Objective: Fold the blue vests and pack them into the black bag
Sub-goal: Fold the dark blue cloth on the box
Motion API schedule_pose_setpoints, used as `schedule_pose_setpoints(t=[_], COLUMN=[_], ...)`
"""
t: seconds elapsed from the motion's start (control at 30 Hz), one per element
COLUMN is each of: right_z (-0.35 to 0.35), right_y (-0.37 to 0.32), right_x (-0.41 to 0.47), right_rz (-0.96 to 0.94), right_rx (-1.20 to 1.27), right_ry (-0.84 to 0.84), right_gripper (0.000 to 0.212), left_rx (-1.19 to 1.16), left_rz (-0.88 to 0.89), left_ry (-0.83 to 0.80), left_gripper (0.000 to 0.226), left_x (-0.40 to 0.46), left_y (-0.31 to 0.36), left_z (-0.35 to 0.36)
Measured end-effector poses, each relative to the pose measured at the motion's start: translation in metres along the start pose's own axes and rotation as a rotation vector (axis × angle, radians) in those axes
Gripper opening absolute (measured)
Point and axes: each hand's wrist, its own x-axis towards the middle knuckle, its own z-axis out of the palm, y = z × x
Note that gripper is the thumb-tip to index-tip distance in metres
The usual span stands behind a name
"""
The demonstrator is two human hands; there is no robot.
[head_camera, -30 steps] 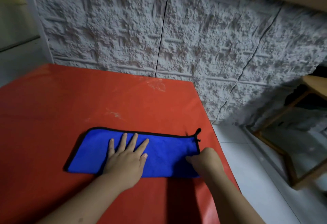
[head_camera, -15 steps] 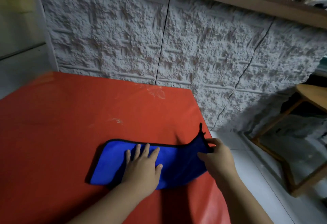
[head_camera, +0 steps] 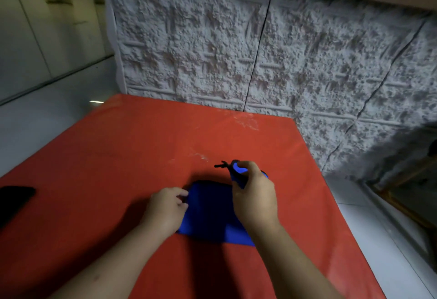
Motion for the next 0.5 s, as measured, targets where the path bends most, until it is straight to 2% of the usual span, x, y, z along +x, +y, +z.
schedule_pose_setpoints(t=[0.13, 0.2, 0.27, 0.33, 0.4, 0.47, 0.5], right_z=[0.031, 0.044, 0.051, 0.052, 0.045, 0.033, 0.027], right_y=[-0.021, -0.024, -0.023, -0.019, -0.011, -0.002, 0.004], right_x=[-0.014, -0.02, -0.028, -0.035, -0.036, -0.033, -0.031], right_rz=[-0.056, -0.092, -0.109, -0.117, -0.136, -0.13, -0.102], right_rx=[-0.088, -0.15, -0.189, -0.164, -0.076, 0.028, 0.068], right_ry=[-0.085, -0.163, -0.311, -0.518, -0.635, -0.638, -0.571], right_gripper=[0.043, 0.039, 0.037, 0.048, 0.055, 0.047, 0.042], left_rx=[-0.021, -0.024, -0.005, -0.031, -0.068, -0.017, 0.03], left_rz=[0.032, 0.037, 0.037, 0.005, -0.025, -0.04, -0.037], left_ry=[-0.04, -0.03, -0.034, -0.034, -0.028, -0.003, 0.007], left_gripper=[0.014, 0.019, 0.026, 0.029, 0.028, 0.033, 0.037], left_x=[-0.001, 0.001, 0.002, 0.003, 0.003, 0.001, -0.002], left_y=[-0.001, -0.005, -0.005, -0.001, 0.005, 0.011, 0.013], left_z=[-0.002, 0.0, 0.001, 0.0, 0.001, 0.003, 0.004])
